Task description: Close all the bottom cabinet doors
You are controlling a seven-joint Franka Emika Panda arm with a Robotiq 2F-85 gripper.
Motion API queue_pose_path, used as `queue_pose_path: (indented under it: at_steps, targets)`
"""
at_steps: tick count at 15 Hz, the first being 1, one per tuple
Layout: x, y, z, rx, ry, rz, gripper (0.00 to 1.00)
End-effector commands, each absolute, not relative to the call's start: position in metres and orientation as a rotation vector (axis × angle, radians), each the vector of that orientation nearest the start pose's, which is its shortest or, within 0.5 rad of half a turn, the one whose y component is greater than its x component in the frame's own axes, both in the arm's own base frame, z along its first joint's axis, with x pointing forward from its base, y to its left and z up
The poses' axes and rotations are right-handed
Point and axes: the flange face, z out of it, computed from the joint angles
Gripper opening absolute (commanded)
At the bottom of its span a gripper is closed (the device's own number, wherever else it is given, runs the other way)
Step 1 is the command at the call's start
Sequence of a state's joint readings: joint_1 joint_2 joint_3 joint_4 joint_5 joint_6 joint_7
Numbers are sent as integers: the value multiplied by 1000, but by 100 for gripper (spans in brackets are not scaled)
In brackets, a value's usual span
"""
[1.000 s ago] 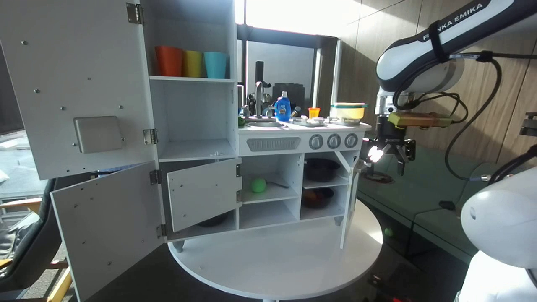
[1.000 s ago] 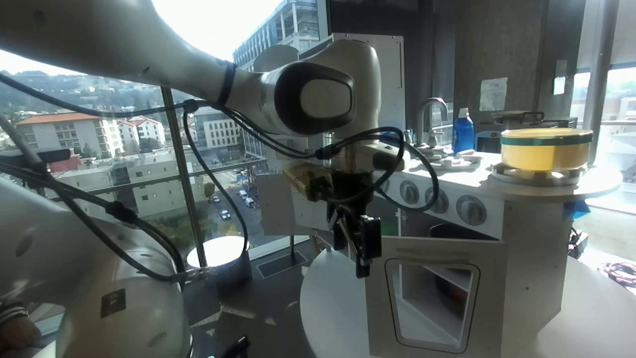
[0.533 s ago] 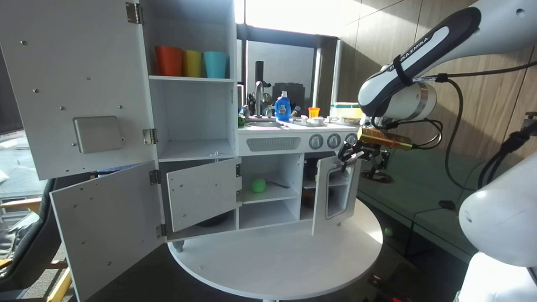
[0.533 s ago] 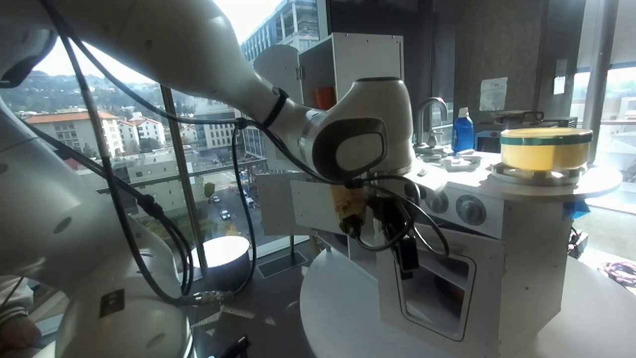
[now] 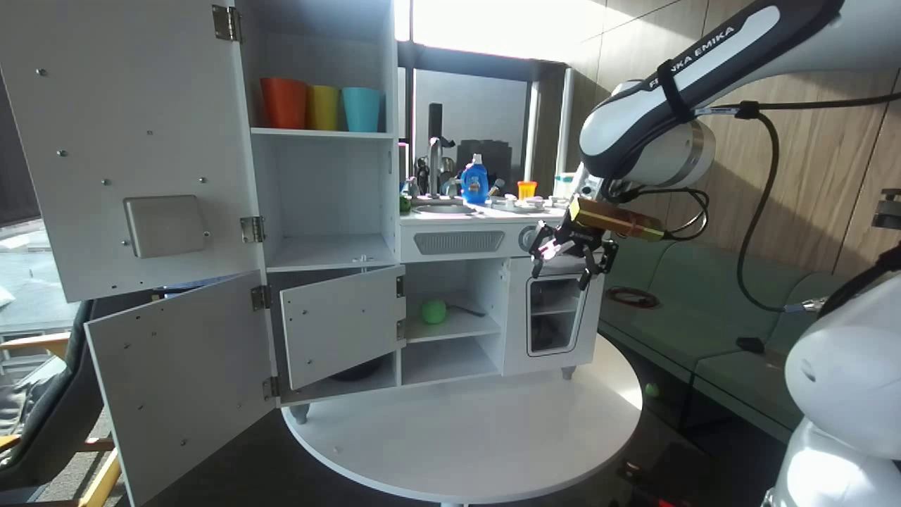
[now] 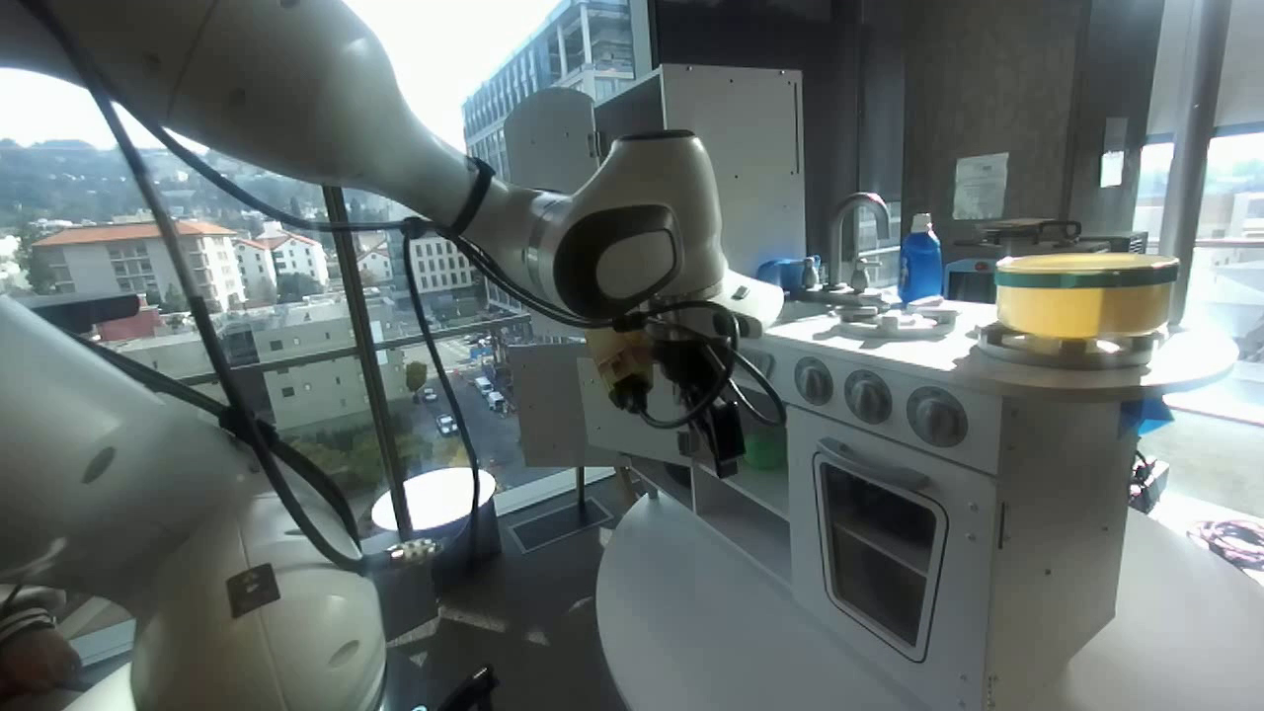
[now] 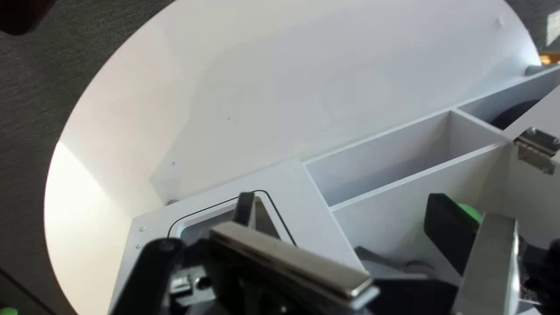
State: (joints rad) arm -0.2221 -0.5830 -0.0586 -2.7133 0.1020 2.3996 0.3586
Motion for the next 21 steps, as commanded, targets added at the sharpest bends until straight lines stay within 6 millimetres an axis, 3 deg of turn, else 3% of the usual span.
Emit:
queue_pose_path:
  at_steps: [1,6,8,10,13,16,19,21]
  targets:
    - [359,-11,452,-2918,785,-417,100]
    - [379,132,459,-2972,809,-408,100]
    - [394,174,462,-2924,920,-440,100]
    - [415,202,467,-2848,1085,-428,100]
    - [455,225,479,-2706,1302,-418,100]
    - [493,227,486,-2540,1471,-462,100]
    - [524,223,478,-2388,1609,-506,100]
    - [538,227,462,-2355,1662,-557,100]
